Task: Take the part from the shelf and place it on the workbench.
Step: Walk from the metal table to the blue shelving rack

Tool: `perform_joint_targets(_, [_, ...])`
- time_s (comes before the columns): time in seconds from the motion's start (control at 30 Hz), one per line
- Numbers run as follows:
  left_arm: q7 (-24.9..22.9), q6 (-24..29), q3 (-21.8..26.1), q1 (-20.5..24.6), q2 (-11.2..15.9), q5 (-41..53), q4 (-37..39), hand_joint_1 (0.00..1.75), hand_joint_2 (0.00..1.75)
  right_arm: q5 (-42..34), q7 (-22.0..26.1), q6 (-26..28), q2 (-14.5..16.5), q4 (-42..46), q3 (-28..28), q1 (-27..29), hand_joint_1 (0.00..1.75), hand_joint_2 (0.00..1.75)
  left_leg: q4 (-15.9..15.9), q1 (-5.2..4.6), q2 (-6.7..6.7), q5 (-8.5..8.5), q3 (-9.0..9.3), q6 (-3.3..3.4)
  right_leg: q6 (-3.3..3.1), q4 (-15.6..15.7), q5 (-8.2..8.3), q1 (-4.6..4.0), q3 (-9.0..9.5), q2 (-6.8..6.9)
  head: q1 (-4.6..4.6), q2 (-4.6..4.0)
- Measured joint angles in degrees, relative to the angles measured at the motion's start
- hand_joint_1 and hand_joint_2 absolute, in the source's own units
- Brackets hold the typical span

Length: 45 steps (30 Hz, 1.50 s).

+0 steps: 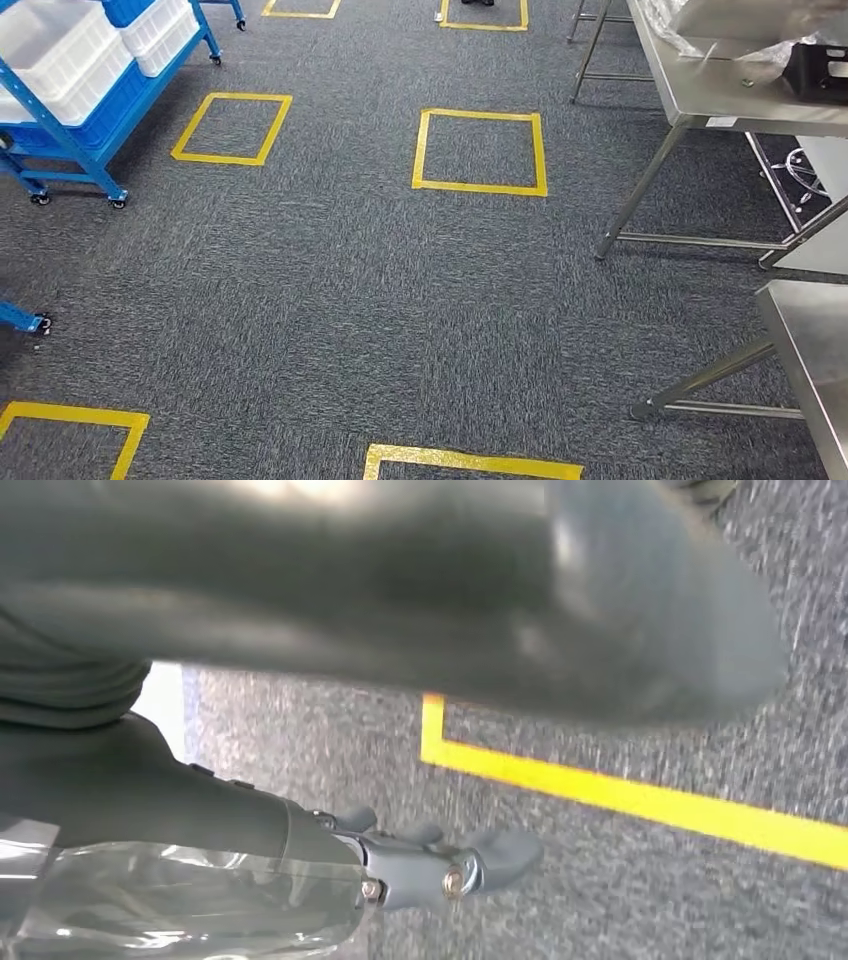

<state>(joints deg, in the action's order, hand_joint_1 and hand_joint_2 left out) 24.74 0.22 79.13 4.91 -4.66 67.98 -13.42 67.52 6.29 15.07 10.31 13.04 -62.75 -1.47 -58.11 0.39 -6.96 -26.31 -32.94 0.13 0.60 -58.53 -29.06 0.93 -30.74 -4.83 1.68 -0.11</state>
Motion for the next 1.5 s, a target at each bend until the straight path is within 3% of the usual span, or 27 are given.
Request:
perform_joint_targets(0.03, [0.00, 0.00, -0.02, -0.11, 0.01, 0.01, 0.00, 0.00, 0.00, 0.05, 0.05, -0.03, 0.00, -0.01, 0.00, -0.07, 0.00, 0.00, 0.10, 0.17, -0.45, 0.12, -0.17, -0.37, -0.38, 0.32, 0.23, 0.04, 0.13, 0.78, -0.02, 0.00])
perform_joint_targets(0.1, [-0.02, 0.00, -0.07, -0.29, 0.01, 0.05, 0.00, 0.00, 0.00, 0.25, 0.15, -0.11, -0.04, -0.01, 0.00, -0.05, 0.00, 0.00, -1.42, 0.11, 1.28, -0.91, -0.99, -0.85, -1.21, 1.25, 0.68, 0.17, 0.60, 2.37, 0.07, 0.00])
perform_joint_targets(0.17, [-0.07, -0.01, -0.24, -0.23, -0.05, 0.08, 0.01, 0.00, 0.00, 0.49, 0.25, -0.17, -0.10, -0.01, 0.00, 0.14, 0.00, 0.00, -7.33, 0.12, 4.67, -4.18, -3.76, -1.13, -1.70, 1.74, 0.82, -0.01, 0.90, 4.13, 0.23, 0.00])
perform_joint_targets(0.23, [-0.11, -0.03, -0.39, -0.20, -0.20, 0.18, 0.02, 0.00, 0.00, 0.67, 0.36, -0.18, -0.16, -0.01, 0.00, 0.23, 0.00, 0.00, -14.18, 0.43, 6.04, -6.90, -7.01, -1.52, -1.85, 1.73, 0.73, -0.28, 0.90, 5.96, 0.29, 0.00])
perform_joint_targets(0.27, [-0.12, -0.04, -0.43, -0.25, -0.27, 0.22, 0.02, 0.00, 0.00, 0.75, 0.39, -0.19, -0.20, -0.01, 0.01, 0.21, 0.00, 0.00, -15.42, 0.60, 6.30, -6.90, -7.55, -1.71, -1.83, 1.70, 0.65, -0.33, 0.93, 6.78, 0.29, 0.00])
perform_joint_targets(0.3, [-0.13, -0.04, -0.46, -0.34, -0.32, 0.26, 0.02, 0.00, 0.00, 0.80, 0.41, -0.19, -0.24, -0.01, 0.01, 0.17, 0.00, 0.00, -14.31, 0.76, 6.56, -5.83, -6.89, -1.87, -1.73, 1.66, 0.55, -0.32, 0.98, 7.51, 0.29, 0.00])
perform_joint_targets(0.37, [-0.14, -0.03, -0.61, -0.42, -0.36, 0.26, 0.02, 0.00, 0.00, 0.92, 0.44, -0.22, -0.28, -0.01, 0.02, 0.09, 0.00, 0.00, -6.99, 0.98, 8.14, -2.48, -2.96, -2.06, -1.26, 1.46, 0.22, -0.26, 1.22, 8.78, 0.30, -0.01])
perform_joint_targets(0.43, [-0.18, -0.02, -0.84, -0.33, -0.49, 0.28, 0.02, 0.00, 0.00, 1.03, 0.45, -0.25, -0.38, -0.01, 0.02, 0.09, 0.00, 0.00, -1.03, 0.74, 9.50, -0.75, 0.21, -1.66, -0.53, 1.14, -0.24, -0.44, 1.43, 9.78, 0.21, -0.01])
perform_joint_targets(0.53, [-0.27, -0.01, -0.99, -0.45, -0.66, 0.34, 0.02, 0.00, 0.00, 1.25, 0.45, -0.32, -0.53, -0.01, 0.02, -0.24, 0.00, 0.00, 0.06, 0.23, 8.70, -0.66, 0.64, -0.51, 0.39, 1.09, -0.53, -0.42, 1.76, 10.77, -0.04, -0.01])
perform_joint_targets(0.57, [-0.31, 0.00, -1.02, -0.53, -0.66, 0.35, 0.02, 0.00, 0.00, 1.33, 0.44, -0.35, -0.54, -0.01, 0.02, -0.38, 0.00, 0.00, 0.25, 0.19, 8.26, -0.55, 0.69, -0.15, 0.70, 0.82, -0.89, -0.21, 1.79, 10.37, -0.11, -0.01])
perform_joint_targets(0.63, [-0.37, 0.00, -1.07, -0.50, -0.67, 0.39, 0.02, 0.00, 0.00, 1.48, 0.40, -0.42, -0.57, -0.02, 0.02, -0.42, 0.00, 0.00, 0.60, 0.27, 7.37, -0.27, 0.78, 0.60, 1.13, -2.49, -3.25, 0.07, 0.35, 8.08, -0.23, 0.00])
perform_joint_targets(0.7, [-0.39, 0.00, -1.11, -0.36, -0.73, 0.43, 0.02, 0.00, 0.00, 1.59, 0.37, -0.47, -0.58, -0.03, 0.02, -0.24, 0.00, 0.00, 0.62, 0.14, 6.40, -0.16, 0.62, 1.05, 1.11, -9.99, -6.94, 0.07, -3.40, 5.71, -0.32, 0.00])
perform_joint_targets(0.77, [-0.39, -0.01, -1.14, -0.35, -0.80, 0.44, 0.02, 0.00, 0.00, 1.58, 0.32, -0.55, -0.59, -0.03, 0.02, -0.12, 0.00, 0.00, 0.59, -0.19, 5.04, -0.14, 0.58, 1.24, 0.78, -15.32, -7.99, -0.17, -6.44, 5.12, -0.34, -0.01])
perform_joint_targets(0.8, [-0.39, -0.02, -1.15, -0.40, -0.85, 0.44, 0.02, 0.00, 0.00, 1.46, 0.33, -0.73, -0.60, -0.03, 0.02, -0.08, 0.00, 0.00, 0.58, -0.35, 4.27, -0.14, 0.66, 1.26, 0.43, -14.97, -6.80, -0.37, -6.57, 4.94, -0.34, -0.01])
perform_joint_targets(0.83, [-0.39, -0.02, -1.16, -0.43, -0.90, 0.45, 0.02, 0.00, 0.00, 1.31, 0.37, -0.99, -0.62, -0.03, 0.02, -0.05, 0.00, 0.00, 0.57, -0.47, 3.50, -0.14, 0.78, 1.27, -0.04, -12.36, -4.65, -0.63, -5.61, 4.53, -0.34, -0.01])
perform_joint_targets(0.87, [-0.38, -0.03, -1.17, -0.44, -1.01, 0.45, 0.02, 0.00, 0.00, 1.10, 0.43, -1.35, -0.68, -0.03, 0.02, 0.00, 0.00, 0.00, 0.57, -0.51, 2.78, -0.15, 0.87, 1.27, -0.59, -8.35, -2.16, -0.92, -3.99, 3.51, -0.34, 0.00])
perform_joint_targets(0.93, [-0.34, -0.03, -1.20, -0.32, -1.31, 0.45, 0.02, 0.00, 0.00, 0.76, 0.52, -2.04, -0.88, -0.03, 0.00, 0.11, 0.00, 0.00, 0.49, -0.51, 1.47, -0.12, 0.77, 1.13, -1.47, -1.52, 0.77, -1.23, -1.20, 0.60, -0.33, -0.01])
perform_joint_targets(1.0, [-0.32, -0.02, -1.20, -0.30, -1.49, 0.45, 0.02, 0.00, 0.00, 0.58, 0.50, -2.48, -1.02, -0.03, -0.02, 0.10, 0.00, 0.00, 0.55, -0.24, 0.17, 0.07, 0.41, 0.64, -1.75, 0.66, 1.02, -1.37, -0.34, -0.49, -0.37, -0.01])
perform_joint_targets(1.07, [-0.36, 0.00, -1.19, -0.50, -1.45, 0.45, 0.02, 0.00, 0.00, 0.55, 0.43, -2.60, -1.01, -0.03, -0.03, -0.05, 0.00, 0.00, 0.66, -0.16, -0.53, 0.18, 0.18, 0.01, -1.85, 1.57, 1.36, -1.24, 0.11, 0.98, -0.40, 0.00])
perform_joint_targets(1.13, [-0.39, 0.02, -1.19, -0.58, -1.40, 0.41, 0.02, 0.00, 0.00, 0.56, 0.39, -2.61, -0.99, -0.03, -0.11, 0.07, 0.00, 0.00, -1.93, -0.47, 1.90, -1.58, -1.00, -0.47, -2.11, 2.80, 1.80, -0.88, 0.85, 2.75, -0.16, 0.00])
perform_joint_targets(1.2, [-0.39, 0.03, -1.19, -0.46, -1.38, 0.35, 0.02, 0.00, 0.00, 0.60, 0.39, -2.59, -0.99, -0.03, -0.29, 0.37, 0.00, 0.00, -8.64, -0.34, 5.10, -5.15, -4.17, -0.95, -2.33, 3.25, 1.82, -0.87, 1.23, 4.61, 0.05, 0.00])
perform_joint_targets(1.27, [-0.39, 0.04, -1.19, -0.49, -1.39, 0.30, 0.02, 0.00, 0.00, 0.68, 0.40, -2.54, -1.00, -0.03, -0.52, 0.42, 0.00, 0.00, -14.18, 0.17, 6.12, -6.95, -6.89, -1.54, -2.29, 3.15, 1.58, -0.89, 1.29, 6.40, 0.05, 0.00])
perform_joint_targets(1.3, [-0.39, 0.05, -1.19, -0.57, -1.39, 0.27, 0.02, 0.00, 0.00, 0.76, 0.41, -2.51, -1.00, -0.03, -0.59, 0.40, 0.00, 0.00, -14.20, 0.42, 6.38, -6.32, -6.84, -1.82, -2.18, 3.04, 1.40, -0.82, 1.34, 7.20, 0.05, -0.01])
perform_joint_targets(1.33, [-0.39, 0.07, -1.19, -0.64, -1.38, 0.25, 0.02, 0.00, 0.00, 0.85, 0.43, -2.49, -1.00, -0.03, -0.64, 0.36, 0.00, 0.00, -12.03, 0.64, 6.78, -4.78, -5.66, -2.07, -1.99, 2.89, 1.17, -0.72, 1.45, 7.95, 0.06, -0.01])
perform_joint_targets(1.4, [-0.39, 0.09, -1.17, -0.63, -1.37, 0.23, 0.01, 0.00, 0.00, 1.10, 0.48, -2.38, -1.01, -0.03, -0.66, 0.35, 0.00, 0.00, -4.33, 0.70, 8.81, -1.36, -1.48, -2.25, -1.41, 2.40, 0.55, -0.62, 1.71, 9.25, 0.08, -0.01])
perform_joint_targets(1.43, [-0.39, 0.09, -1.17, -0.56, -1.37, 0.21, 0.00, 0.00, 0.00, 1.23, 0.50, -2.30, -1.01, -0.03, -0.67, 0.36, 0.00, 0.00, -1.38, 0.57, 9.66, -0.43, 0.09, -2.03, -1.04, 2.12, 0.22, -0.65, 1.79, 9.82, 0.05, 0.00])
perform_joint_targets(1.5, [-0.39, 0.10, -1.17, -0.55, -1.35, 0.15, 0.00, 0.00, 0.00, 1.50, 0.54, -2.09, -1.02, -0.03, -0.68, 0.25, 0.00, 0.00, 0.61, 0.17, 10.10, -0.34, 1.01, -1.31, -0.36, 1.78, -0.20, -0.80, 1.95, 10.73, -0.07, 0.00])
